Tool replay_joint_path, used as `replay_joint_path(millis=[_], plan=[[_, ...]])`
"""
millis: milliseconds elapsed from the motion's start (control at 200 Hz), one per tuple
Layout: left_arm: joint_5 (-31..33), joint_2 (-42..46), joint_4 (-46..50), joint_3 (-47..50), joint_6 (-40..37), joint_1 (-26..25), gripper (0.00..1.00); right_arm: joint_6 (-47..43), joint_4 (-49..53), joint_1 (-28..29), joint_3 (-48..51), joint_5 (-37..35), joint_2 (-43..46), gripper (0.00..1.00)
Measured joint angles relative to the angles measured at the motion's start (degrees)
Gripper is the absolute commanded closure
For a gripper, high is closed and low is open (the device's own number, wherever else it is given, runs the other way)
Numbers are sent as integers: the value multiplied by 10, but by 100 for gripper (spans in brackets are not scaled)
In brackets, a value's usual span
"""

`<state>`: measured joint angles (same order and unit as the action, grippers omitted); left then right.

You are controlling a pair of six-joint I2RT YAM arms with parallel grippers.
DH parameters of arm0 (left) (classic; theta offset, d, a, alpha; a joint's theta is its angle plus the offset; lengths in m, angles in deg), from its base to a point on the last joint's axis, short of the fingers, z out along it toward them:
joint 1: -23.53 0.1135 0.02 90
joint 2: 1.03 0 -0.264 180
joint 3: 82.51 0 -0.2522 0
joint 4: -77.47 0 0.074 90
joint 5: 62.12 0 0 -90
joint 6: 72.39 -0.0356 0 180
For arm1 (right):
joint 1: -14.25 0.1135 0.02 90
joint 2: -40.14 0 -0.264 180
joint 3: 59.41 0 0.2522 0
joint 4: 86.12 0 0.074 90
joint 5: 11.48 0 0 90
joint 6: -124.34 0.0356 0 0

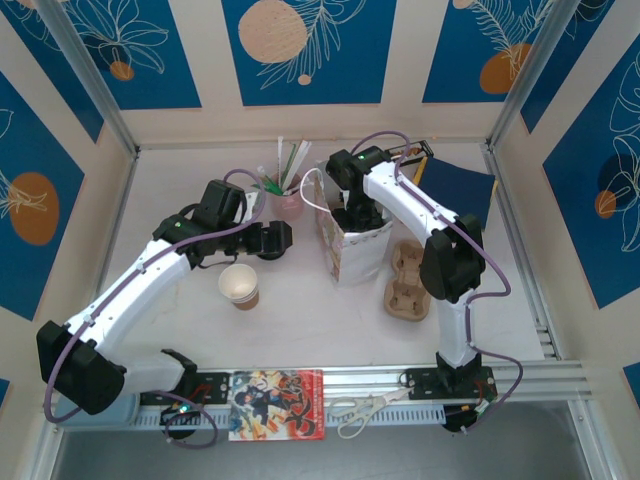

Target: Pack the takeout coffee

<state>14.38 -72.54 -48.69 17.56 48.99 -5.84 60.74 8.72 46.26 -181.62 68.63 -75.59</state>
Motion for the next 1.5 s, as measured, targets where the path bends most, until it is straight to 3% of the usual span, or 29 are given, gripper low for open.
replay_joint_path(millis=[1501], plan=[[0, 0, 0, 0, 0, 0, 0, -5, -37, -10, 39, 21, -8, 30]])
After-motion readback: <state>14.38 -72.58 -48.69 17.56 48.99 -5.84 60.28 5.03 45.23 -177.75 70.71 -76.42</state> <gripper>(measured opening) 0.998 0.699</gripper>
